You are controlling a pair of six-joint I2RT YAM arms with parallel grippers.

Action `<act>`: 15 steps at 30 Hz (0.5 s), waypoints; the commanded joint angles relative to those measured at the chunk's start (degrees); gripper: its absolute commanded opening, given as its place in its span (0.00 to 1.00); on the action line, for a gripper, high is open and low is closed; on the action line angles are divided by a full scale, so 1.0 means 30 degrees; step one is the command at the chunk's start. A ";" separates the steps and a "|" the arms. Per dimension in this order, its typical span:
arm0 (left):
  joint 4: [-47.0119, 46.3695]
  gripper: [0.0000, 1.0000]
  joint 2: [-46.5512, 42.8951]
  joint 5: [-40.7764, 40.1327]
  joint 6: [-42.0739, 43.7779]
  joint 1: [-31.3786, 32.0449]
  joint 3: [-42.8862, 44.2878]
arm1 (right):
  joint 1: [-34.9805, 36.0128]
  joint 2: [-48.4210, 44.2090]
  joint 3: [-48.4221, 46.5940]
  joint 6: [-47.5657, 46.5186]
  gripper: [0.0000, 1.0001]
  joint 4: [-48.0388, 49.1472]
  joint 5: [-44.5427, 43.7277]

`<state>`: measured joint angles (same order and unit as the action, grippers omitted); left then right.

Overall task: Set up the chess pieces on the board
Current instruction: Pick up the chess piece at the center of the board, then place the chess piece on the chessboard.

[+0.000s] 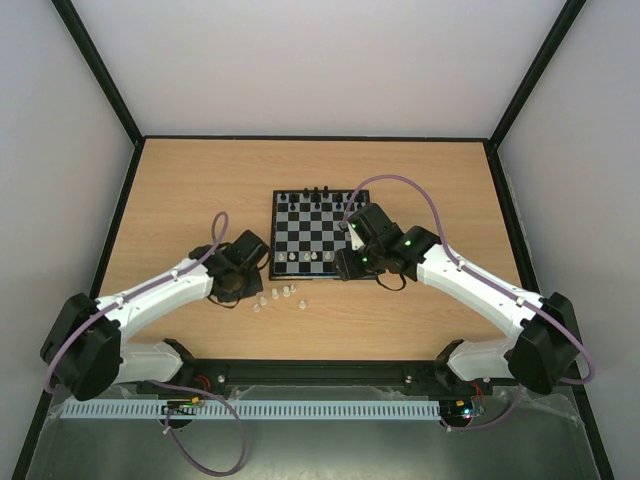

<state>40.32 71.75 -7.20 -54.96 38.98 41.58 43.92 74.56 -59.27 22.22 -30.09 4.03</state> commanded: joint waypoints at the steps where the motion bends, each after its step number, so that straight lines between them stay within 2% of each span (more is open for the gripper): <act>1: 0.1163 0.10 0.1530 -0.0434 0.2085 -0.0073 0.2749 | 0.0139 -0.0304 0.0154 -0.0199 0.51 -0.0326 -0.0063; 7: 0.1914 0.10 0.4780 -0.0607 0.4796 -0.0047 0.6510 | 0.0152 -0.0216 0.0068 -0.0218 0.51 -0.0429 -0.0296; 15: 0.1391 0.10 0.7406 0.0459 0.6187 0.0014 0.8273 | 0.0128 -0.0208 0.0082 -0.0204 0.51 -0.0540 -0.0630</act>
<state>43.11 91.53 -7.49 -39.99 38.94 64.14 43.92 74.56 -59.27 22.13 -30.09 3.05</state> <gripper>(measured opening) 0.119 0.508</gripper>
